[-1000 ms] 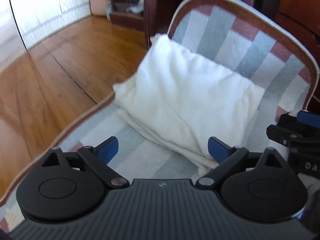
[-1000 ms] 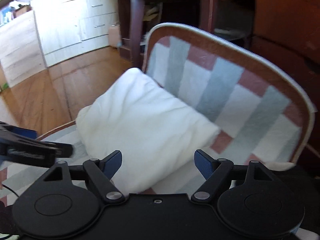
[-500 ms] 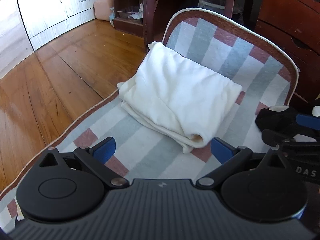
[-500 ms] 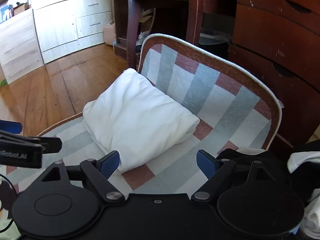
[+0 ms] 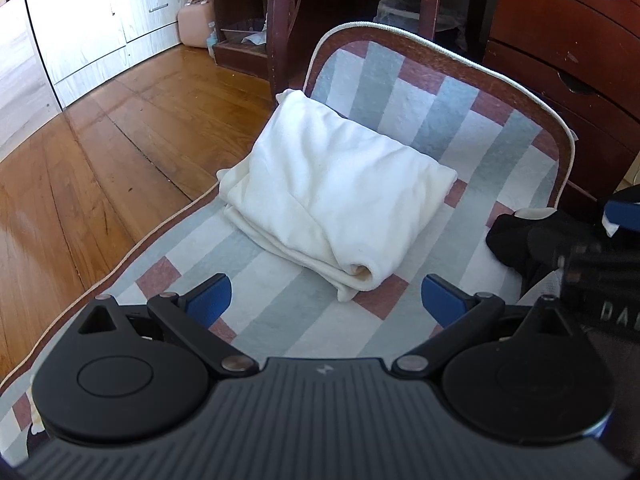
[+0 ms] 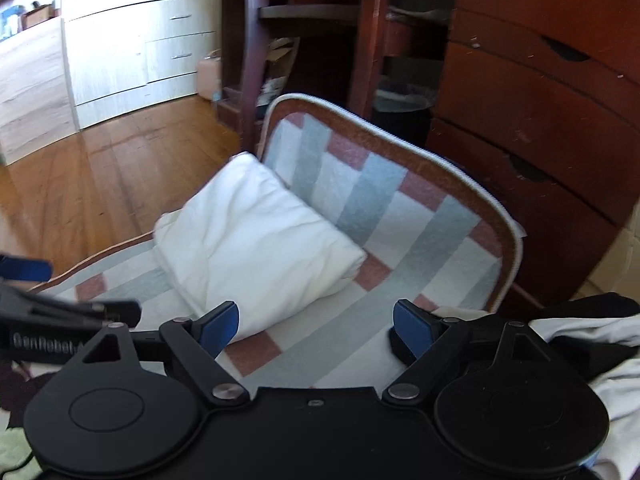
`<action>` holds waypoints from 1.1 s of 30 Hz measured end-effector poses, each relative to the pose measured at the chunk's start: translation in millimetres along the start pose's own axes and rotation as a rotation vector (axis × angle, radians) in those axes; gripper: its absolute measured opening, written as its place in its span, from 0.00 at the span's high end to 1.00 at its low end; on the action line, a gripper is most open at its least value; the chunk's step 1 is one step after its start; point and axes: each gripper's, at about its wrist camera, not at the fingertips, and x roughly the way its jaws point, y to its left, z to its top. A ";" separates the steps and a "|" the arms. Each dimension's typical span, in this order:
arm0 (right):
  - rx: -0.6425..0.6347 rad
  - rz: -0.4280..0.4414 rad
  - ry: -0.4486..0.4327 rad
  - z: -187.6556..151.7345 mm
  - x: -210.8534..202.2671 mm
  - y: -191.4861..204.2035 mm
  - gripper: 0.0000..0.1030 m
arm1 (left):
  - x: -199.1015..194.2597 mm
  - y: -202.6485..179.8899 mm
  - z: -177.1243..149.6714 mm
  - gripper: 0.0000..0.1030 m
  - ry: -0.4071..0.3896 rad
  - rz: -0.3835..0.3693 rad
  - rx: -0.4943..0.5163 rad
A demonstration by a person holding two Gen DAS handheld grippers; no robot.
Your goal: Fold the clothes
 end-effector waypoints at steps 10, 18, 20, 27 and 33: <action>0.015 0.017 0.034 6.3 4.4 -1.7 0.15 | 1.8 -4.3 0.4 0.00 -0.001 0.050 0.001; 0.077 0.032 -0.010 0.8 0.1 -10.8 0.15 | 9.8 -12.9 -3.3 0.00 0.024 0.059 0.022; 0.083 0.033 -0.003 -0.3 1.5 -12.7 0.15 | 7.9 -14.8 -3.8 0.00 0.013 0.057 0.035; 0.104 0.058 0.012 -2.9 4.1 -17.8 0.15 | 8.8 -21.2 -0.8 0.00 0.023 0.059 0.058; 0.117 0.063 0.012 -7.4 3.0 -22.8 0.15 | 7.7 -26.0 -2.5 0.00 0.032 0.040 0.074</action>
